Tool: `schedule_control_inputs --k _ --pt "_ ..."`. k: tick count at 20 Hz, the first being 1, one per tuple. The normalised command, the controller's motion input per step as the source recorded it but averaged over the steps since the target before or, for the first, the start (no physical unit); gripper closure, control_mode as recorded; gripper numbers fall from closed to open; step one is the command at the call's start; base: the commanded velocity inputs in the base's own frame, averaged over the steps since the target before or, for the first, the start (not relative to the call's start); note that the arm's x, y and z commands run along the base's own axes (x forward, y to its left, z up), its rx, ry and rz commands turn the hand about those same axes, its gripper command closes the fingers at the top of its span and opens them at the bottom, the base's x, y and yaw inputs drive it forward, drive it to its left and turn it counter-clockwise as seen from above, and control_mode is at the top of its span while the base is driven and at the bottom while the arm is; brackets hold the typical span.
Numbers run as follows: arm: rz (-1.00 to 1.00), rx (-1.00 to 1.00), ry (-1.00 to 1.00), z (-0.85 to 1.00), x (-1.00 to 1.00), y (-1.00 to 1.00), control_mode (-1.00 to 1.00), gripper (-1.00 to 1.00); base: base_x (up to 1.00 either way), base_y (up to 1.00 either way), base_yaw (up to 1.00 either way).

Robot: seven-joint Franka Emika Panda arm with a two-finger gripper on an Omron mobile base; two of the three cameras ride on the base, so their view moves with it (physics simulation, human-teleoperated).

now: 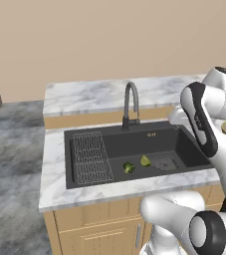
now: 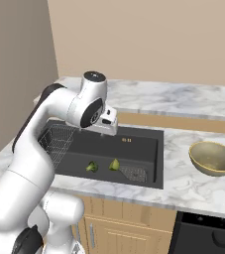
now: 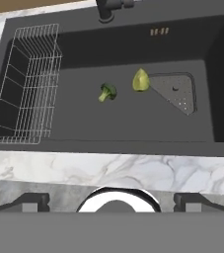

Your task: Remove the broccoli and lemon wedge from the sink. Then move the bowl and cup from the counter to the sink for washing.

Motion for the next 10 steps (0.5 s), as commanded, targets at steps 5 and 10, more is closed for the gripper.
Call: schedule_control_inputs --k 5,10 --pt "0.08 0.03 0.0 -0.12 0.0 -0.01 -1.0 -1.0 0.0 0.0 0.0" --pt "0.09 0.05 0.0 -0.11 0.0 -0.02 -1.0 -1.0 0.0 0.0 0.0"
